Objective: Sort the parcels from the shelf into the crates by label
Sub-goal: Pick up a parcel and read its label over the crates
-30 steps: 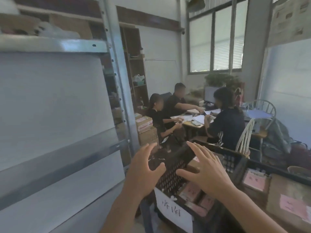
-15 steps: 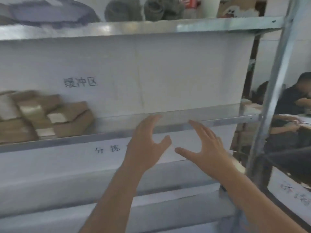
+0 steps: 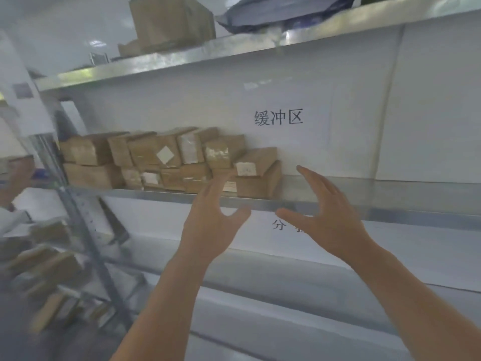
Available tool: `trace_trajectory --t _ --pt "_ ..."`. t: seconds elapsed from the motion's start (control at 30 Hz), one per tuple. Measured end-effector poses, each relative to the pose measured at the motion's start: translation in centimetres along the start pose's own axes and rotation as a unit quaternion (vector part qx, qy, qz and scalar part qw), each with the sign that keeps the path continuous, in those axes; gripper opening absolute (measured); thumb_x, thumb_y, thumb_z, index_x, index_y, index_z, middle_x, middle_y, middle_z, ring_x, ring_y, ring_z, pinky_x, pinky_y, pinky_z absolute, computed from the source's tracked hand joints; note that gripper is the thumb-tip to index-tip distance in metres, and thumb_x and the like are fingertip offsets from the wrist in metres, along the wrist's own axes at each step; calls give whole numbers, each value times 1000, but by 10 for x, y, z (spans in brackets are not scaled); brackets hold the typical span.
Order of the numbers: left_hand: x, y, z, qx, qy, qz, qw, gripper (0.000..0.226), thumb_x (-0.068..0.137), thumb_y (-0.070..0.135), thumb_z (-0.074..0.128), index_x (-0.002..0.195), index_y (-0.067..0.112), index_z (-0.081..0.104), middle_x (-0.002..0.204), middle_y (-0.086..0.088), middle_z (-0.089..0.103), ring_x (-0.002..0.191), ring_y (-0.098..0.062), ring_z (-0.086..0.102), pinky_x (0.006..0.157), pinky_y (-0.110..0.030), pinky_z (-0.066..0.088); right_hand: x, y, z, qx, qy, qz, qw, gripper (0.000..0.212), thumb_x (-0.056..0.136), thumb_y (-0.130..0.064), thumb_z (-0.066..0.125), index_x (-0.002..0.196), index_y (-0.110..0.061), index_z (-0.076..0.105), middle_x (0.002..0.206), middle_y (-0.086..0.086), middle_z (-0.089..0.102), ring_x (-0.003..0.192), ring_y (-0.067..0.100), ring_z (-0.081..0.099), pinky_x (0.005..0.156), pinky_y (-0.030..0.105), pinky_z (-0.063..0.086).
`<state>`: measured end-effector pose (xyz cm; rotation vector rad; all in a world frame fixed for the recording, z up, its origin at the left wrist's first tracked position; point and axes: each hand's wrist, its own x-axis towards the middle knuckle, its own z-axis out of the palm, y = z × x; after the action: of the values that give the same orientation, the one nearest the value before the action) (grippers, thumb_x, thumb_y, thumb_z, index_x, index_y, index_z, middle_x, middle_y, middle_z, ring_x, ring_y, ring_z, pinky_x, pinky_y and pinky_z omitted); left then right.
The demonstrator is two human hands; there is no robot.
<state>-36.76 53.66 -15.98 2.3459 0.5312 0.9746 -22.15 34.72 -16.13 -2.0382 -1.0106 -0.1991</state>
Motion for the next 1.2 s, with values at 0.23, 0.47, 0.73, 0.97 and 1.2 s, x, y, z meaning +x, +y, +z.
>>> trace_trajectory --t 0.23,0.47,0.73,0.97,1.2 --pt "85 -29 30 -2 -12 -32 999 54 94 53 58 145 57 40 151 22 50 142 -11 43 112 -38 39 86 22 38 17 -12 6 1000 94 80 -84 50 161 -40 31 165 -18 34 154 9 24 127 48 23" --pt "154 -46 63 8 -6 -91 996 44 86 70 41 125 54 54 110 17 69 107 -15 63 100 -46 51 168 33 69 5 -37 42 998 73 85 -88 31 119 -36 69 127 -8 69 124 19 59 111 53 42" --pt "189 -38 70 31 -6 -58 998 46 99 67 44 132 40 63 117 13 72 112 -15 65 103 -44 52 187 20 80 75 14 99 992 44 102 -58 50 82 -25 71 74 -15 63 73 1 56 63 16 40" --pt "191 -34 72 -78 -56 4 995 72 91 39 68 157 34 38 150 8 54 135 -15 55 115 -35 42 167 16 65 90 104 120 983 7 96 -34 68 100 -32 74 87 -9 73 72 10 66 56 20 44" --pt "143 -2 81 -316 -116 47 940 54 91 10 55 133 43 52 103 21 67 102 -6 69 91 -48 60 97 22 32 88 227 94 965 51 91 0 65 117 -42 54 79 1 62 70 9 60 62 19 52"
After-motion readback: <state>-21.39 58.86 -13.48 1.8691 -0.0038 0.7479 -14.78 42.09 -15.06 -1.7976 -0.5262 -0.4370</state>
